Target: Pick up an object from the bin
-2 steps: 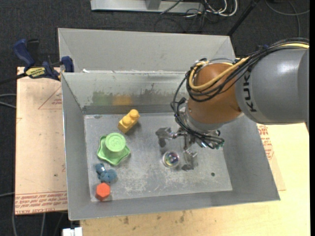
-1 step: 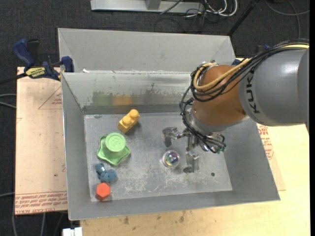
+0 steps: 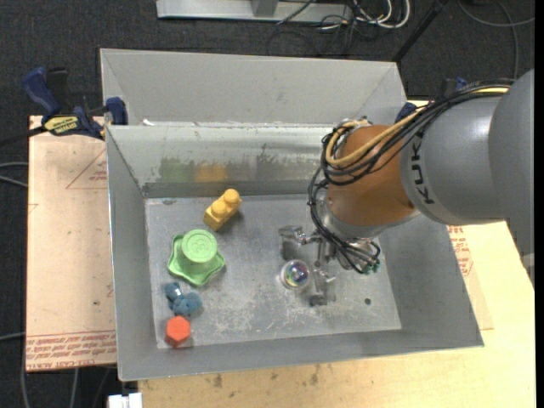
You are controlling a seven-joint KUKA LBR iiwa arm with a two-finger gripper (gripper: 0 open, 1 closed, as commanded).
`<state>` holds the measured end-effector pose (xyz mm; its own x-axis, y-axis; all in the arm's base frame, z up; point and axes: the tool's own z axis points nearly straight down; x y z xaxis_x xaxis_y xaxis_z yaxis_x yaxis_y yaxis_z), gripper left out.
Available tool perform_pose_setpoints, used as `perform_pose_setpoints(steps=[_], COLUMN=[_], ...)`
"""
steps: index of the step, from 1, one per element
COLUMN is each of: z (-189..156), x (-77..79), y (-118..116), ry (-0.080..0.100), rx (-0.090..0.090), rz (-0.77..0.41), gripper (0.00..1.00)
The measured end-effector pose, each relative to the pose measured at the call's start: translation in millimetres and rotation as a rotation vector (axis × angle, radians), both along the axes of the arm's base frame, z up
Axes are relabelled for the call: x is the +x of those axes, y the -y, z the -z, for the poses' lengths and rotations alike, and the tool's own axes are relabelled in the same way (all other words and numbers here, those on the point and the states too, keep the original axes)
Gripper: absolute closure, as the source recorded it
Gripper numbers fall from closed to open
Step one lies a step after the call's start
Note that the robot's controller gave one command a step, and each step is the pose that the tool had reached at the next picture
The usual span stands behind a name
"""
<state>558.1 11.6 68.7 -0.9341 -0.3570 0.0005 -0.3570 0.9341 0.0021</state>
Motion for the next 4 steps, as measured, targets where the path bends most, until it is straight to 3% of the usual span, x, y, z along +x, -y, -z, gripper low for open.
perform_pose_setpoints(steps=[1, 2, 4], z=[-1, -1, -125], x=[5.2, 5.0, 8.4], y=[-18, -18, -20], ry=[0.004, 0.003, 0.012], rx=[0.0, 0.0, 0.0], rz=[-0.022, -0.022, -0.022], gripper=[0.0, 1.0, 1.0])
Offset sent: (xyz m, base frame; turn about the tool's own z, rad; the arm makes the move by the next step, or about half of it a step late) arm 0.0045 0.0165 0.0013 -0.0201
